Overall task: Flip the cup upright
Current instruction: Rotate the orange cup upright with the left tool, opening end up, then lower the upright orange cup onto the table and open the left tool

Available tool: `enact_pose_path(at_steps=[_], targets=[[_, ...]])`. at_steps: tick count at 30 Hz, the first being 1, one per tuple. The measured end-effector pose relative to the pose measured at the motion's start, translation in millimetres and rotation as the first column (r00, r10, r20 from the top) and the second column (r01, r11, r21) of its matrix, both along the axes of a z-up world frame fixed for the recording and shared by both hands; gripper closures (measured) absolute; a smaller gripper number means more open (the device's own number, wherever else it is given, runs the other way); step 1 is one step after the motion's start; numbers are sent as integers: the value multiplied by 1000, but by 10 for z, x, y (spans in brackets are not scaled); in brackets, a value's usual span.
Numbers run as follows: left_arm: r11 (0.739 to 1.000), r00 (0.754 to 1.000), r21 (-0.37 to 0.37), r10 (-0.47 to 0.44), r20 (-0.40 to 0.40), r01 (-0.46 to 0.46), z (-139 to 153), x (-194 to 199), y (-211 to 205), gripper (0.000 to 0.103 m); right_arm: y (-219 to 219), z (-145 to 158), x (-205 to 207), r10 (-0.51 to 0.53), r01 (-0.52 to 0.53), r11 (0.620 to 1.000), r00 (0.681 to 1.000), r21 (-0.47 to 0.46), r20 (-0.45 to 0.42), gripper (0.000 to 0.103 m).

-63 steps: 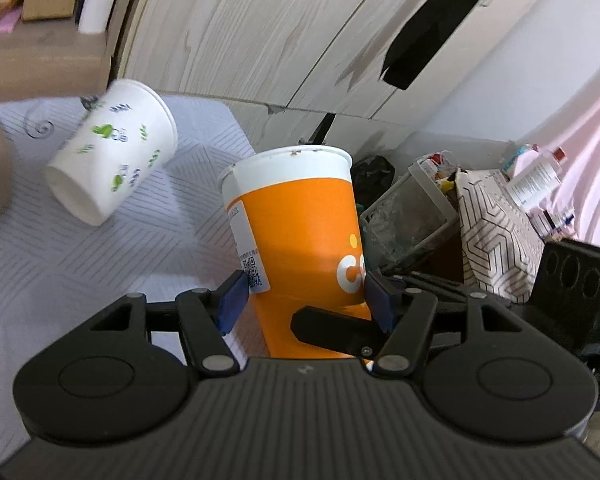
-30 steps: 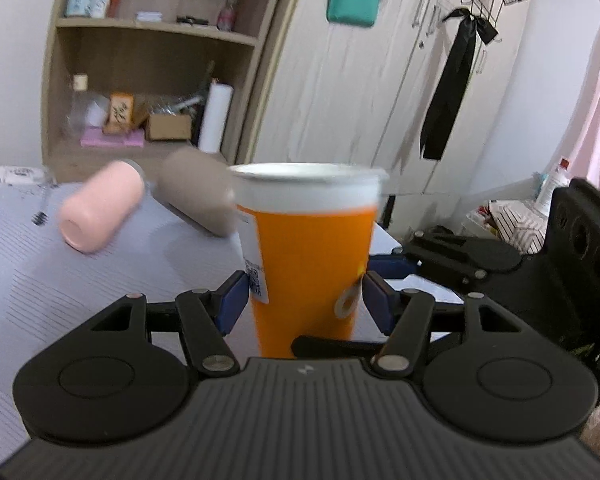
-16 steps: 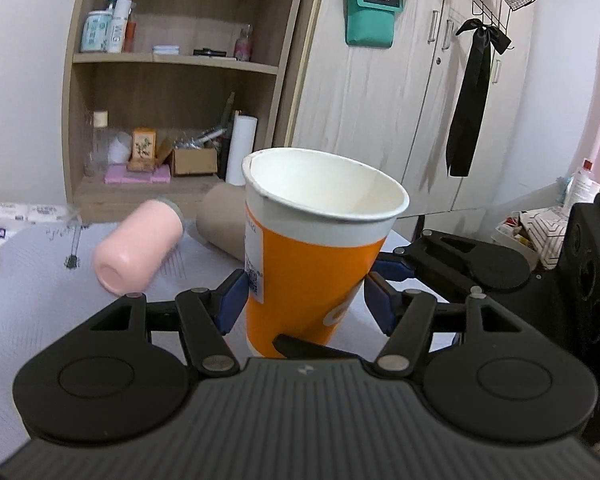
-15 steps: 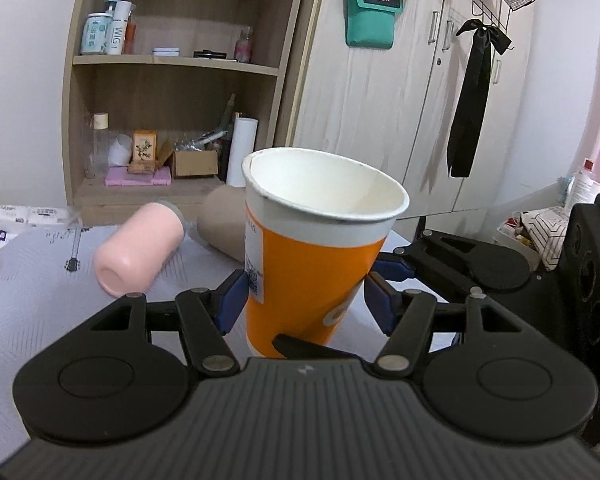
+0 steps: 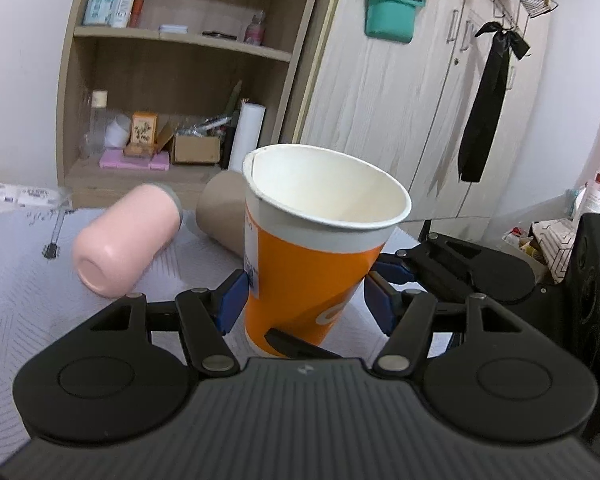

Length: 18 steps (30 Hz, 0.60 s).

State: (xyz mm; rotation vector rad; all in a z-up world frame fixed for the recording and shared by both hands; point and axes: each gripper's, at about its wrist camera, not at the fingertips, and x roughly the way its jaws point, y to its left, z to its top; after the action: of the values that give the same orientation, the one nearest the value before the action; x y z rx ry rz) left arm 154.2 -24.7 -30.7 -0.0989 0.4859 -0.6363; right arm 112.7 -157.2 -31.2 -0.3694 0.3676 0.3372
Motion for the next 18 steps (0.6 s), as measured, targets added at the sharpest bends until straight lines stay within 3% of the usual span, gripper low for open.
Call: enact_pose_path(at_steps=[10, 15, 18], targets=[[1000, 1000, -26, -17, -25, 16, 1, 49, 2, 40, -69, 15, 66, -11, 13, 999, 999, 41, -45, 26], [999, 999, -39, -23, -38, 21, 9, 92, 57, 40, -178, 44, 142, 7, 8, 991, 993, 132, -116, 25], [999, 998, -41, -24, -53, 22, 12, 74, 65, 40, -185, 39, 144, -3, 19, 991, 994, 136, -113, 22]])
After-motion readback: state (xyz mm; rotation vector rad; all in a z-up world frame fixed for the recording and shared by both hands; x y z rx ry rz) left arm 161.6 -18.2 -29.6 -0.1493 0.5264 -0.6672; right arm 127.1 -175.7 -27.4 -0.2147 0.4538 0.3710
